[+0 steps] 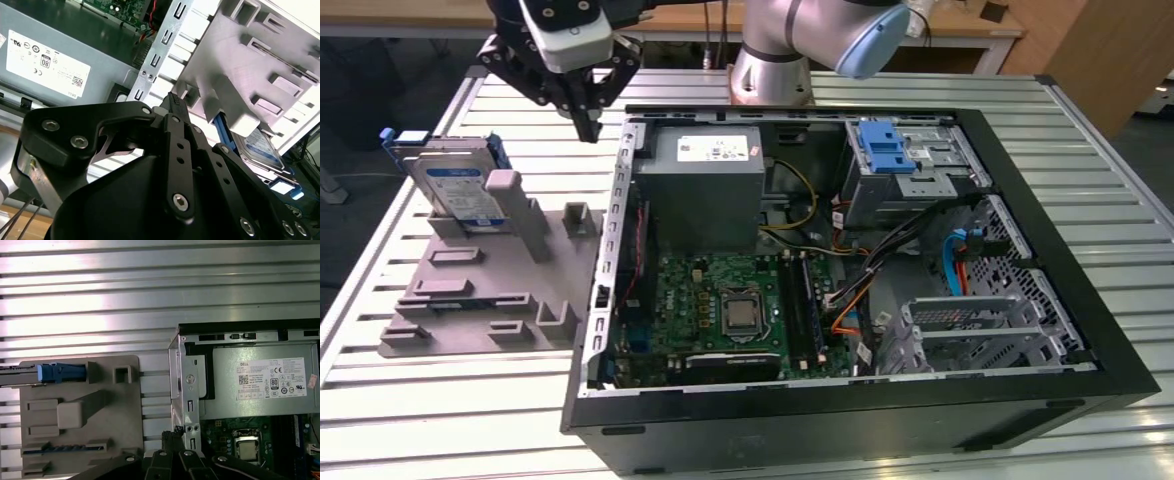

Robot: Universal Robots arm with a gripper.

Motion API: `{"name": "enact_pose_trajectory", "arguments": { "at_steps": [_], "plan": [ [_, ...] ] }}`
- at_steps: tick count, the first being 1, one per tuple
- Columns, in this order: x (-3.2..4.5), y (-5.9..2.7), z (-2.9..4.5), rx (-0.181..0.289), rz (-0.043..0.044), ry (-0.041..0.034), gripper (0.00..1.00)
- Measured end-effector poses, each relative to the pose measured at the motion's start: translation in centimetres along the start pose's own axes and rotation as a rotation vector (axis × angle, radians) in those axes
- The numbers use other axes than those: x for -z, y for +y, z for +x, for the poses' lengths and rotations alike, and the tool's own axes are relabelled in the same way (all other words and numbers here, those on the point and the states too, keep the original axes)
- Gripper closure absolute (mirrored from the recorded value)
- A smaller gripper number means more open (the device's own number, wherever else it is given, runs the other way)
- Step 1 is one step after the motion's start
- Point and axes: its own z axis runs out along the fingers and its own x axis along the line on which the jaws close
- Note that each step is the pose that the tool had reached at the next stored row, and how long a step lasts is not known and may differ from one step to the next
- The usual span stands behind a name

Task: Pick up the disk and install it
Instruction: 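Reach for the disk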

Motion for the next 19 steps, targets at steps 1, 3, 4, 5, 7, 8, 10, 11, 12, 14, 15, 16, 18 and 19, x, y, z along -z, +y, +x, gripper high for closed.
{"name": "enact_pose_trajectory", "arguments": {
  "at_steps": [1, 3, 4, 5, 7, 8, 10, 11, 12, 14, 15, 16, 18, 19],
  "plan": [
    [0.0, -0.01, 0.07, 0.0, 0.0, 0.0, 0.89],
    [-0.01, -0.02, 0.22, 0.0, 0.0, 0.0, 0.89],
    [-0.01, -0.02, 0.29, 0.0, 0.0, -0.0001, 0.89],
    [-0.01, -0.03, 0.38, 0.0, 0.0, 0.0, 0.89],
    [-0.01, -0.04, 0.53, 0.0, 0.0, 0.0, 0.89],
    [-0.01, -0.05, 0.62, 0.0, 0.0, 0.0, 0.89],
    [-0.02, -0.06, 0.79, 0.0, -0.0001, -0.0001, 0.89],
    [-0.01, -0.07, 0.87, 0.0, 0.0, 0.0, 0.89],
    [-0.02, -0.07, 0.95, 0.0, -0.0001, -0.0001, 0.89],
    [-0.02, -0.08, 1.12, 0.0, 0.0, 0.0, 0.89],
    [-0.02, -0.09, 1.2, 0.0, 0.0, 0.0, 0.89],
    [-0.02, -0.1, 1.28, 0.0, 0.0, 0.0, 0.89],
    [-0.03, -0.11, 1.44, 0.0, 0.0, 0.0, 0.89],
    [-0.03, -0.12, 1.51, 0.0, 0.0, 0.0, 0.89]
  ]
}}
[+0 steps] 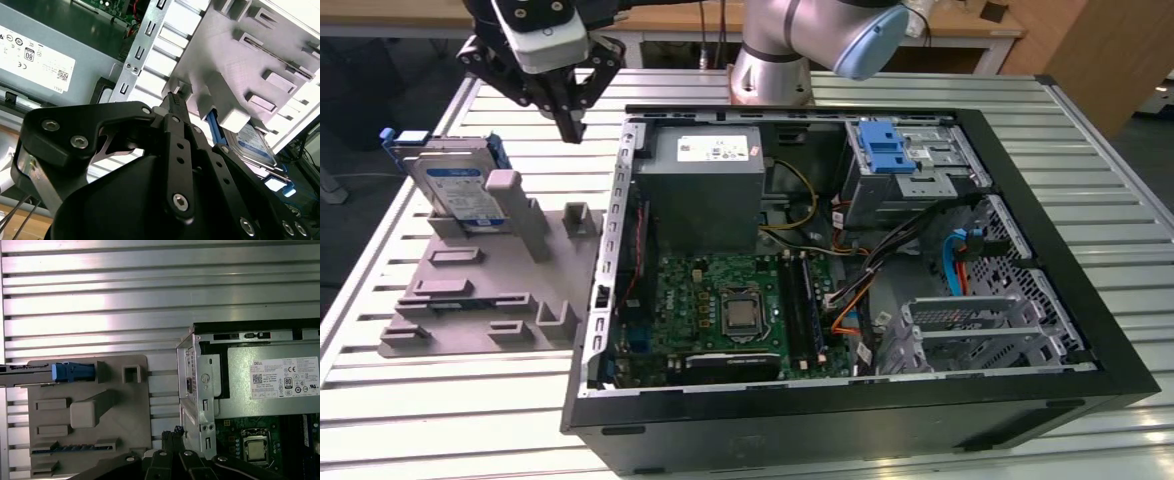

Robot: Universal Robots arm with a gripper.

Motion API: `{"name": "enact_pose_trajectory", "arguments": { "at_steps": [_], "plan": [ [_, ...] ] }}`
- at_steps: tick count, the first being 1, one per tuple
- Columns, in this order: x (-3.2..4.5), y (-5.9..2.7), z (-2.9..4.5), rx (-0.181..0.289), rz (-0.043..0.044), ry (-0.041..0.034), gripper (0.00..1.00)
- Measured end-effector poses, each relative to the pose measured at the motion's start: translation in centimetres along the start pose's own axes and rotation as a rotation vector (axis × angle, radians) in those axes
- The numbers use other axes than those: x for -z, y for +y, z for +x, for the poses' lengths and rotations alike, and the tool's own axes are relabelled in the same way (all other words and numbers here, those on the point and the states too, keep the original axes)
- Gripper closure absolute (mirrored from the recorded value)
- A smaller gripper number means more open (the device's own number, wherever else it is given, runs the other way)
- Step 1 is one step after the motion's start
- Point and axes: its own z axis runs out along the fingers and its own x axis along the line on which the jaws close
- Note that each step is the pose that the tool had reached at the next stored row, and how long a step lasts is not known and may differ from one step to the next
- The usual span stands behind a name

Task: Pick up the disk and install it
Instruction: 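Reach for the disk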

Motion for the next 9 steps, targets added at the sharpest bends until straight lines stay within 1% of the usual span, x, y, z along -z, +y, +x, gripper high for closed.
{"name": "enact_pose_trajectory", "arguments": {
  "at_steps": [9],
  "plan": [
    [-0.02, -0.05, 0.7, 0.0, 0.0, 0.0, 0.89]
  ]
}}
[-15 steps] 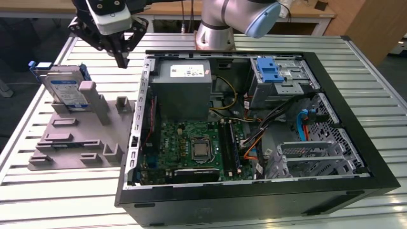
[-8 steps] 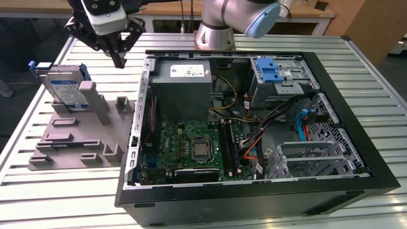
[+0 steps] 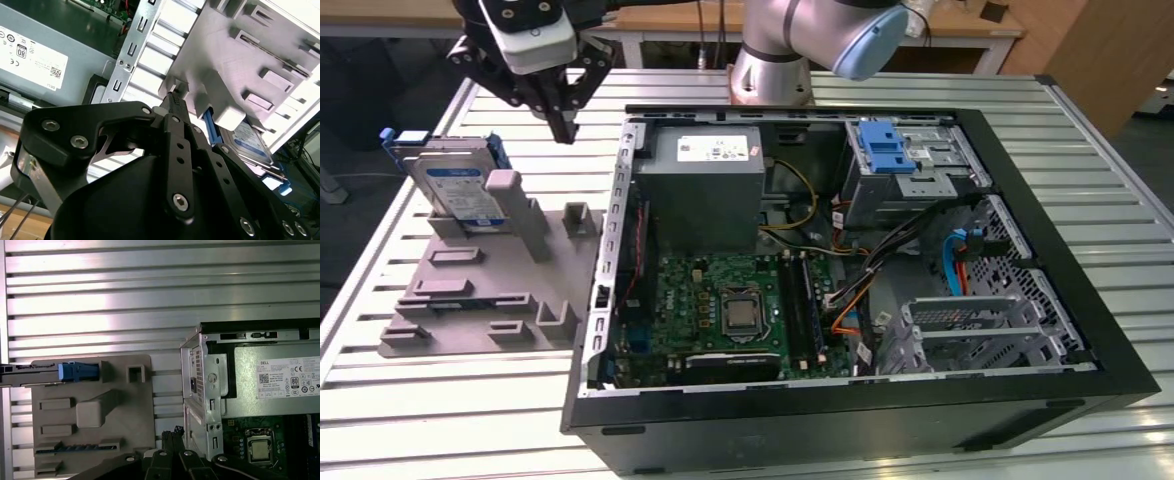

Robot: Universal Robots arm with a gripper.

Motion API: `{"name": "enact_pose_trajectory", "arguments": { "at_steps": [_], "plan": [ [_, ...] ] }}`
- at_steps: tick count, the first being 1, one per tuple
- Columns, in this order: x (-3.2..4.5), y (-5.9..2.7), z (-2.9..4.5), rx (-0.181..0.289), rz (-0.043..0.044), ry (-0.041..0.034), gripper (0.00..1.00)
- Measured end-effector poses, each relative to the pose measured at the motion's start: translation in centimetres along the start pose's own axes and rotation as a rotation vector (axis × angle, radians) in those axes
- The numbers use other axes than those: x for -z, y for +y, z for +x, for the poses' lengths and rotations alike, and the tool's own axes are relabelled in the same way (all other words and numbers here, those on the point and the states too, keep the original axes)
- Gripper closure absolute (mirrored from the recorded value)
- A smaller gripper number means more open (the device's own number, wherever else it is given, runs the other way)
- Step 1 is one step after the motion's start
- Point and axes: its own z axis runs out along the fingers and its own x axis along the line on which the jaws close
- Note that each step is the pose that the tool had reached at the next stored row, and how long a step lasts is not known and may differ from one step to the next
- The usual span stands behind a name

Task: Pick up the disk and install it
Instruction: 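Reach for the disk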

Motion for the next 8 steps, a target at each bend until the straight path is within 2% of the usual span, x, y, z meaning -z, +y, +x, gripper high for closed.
{"name": "enact_pose_trajectory", "arguments": {
  "at_steps": [8],
  "plan": [
    [-0.03, -0.05, 0.61, 0.0, 0.0, 0.0, 0.89]
  ]
}}
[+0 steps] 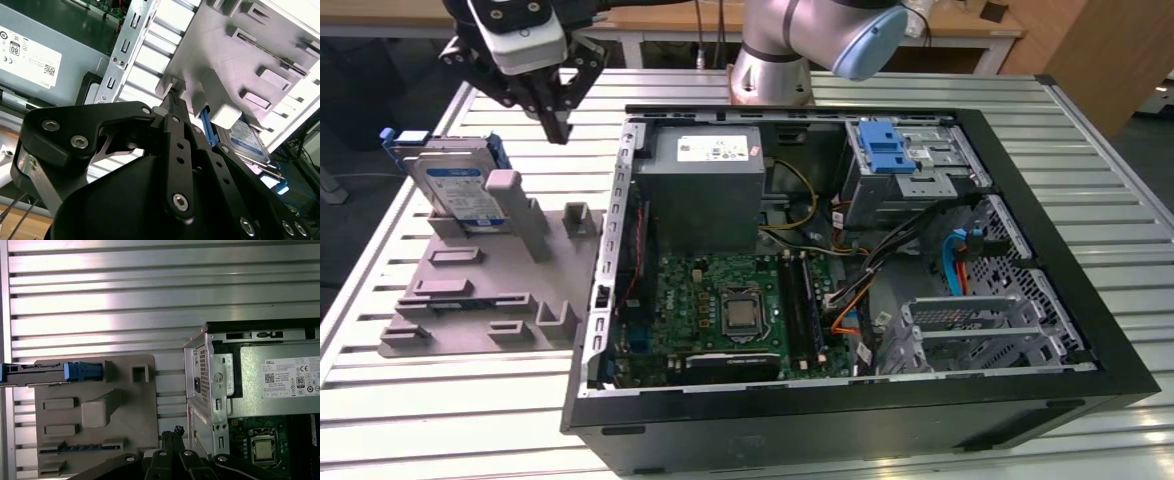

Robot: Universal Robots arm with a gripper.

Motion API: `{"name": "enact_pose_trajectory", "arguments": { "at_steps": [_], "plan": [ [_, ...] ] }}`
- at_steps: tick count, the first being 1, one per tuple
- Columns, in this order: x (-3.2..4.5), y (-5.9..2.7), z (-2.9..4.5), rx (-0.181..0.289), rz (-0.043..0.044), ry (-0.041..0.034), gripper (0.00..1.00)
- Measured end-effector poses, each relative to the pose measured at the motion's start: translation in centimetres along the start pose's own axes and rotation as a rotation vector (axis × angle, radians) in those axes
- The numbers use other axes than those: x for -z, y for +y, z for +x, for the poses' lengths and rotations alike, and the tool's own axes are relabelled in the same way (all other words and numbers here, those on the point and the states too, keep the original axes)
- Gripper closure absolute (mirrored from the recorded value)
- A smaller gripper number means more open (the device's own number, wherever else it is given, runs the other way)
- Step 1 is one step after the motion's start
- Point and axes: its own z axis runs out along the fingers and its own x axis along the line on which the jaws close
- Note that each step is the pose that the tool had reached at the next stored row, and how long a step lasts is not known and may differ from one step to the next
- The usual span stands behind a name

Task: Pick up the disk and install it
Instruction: 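Reach for the disk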

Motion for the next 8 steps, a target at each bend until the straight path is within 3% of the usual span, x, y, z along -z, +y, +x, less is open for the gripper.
{"name": "enact_pose_trajectory", "arguments": {
  "at_steps": [8],
  "plan": [
    [-0.06, -0.05, 0.59, 0.0, 0.0, 0.0, 0.89]
  ]
}}
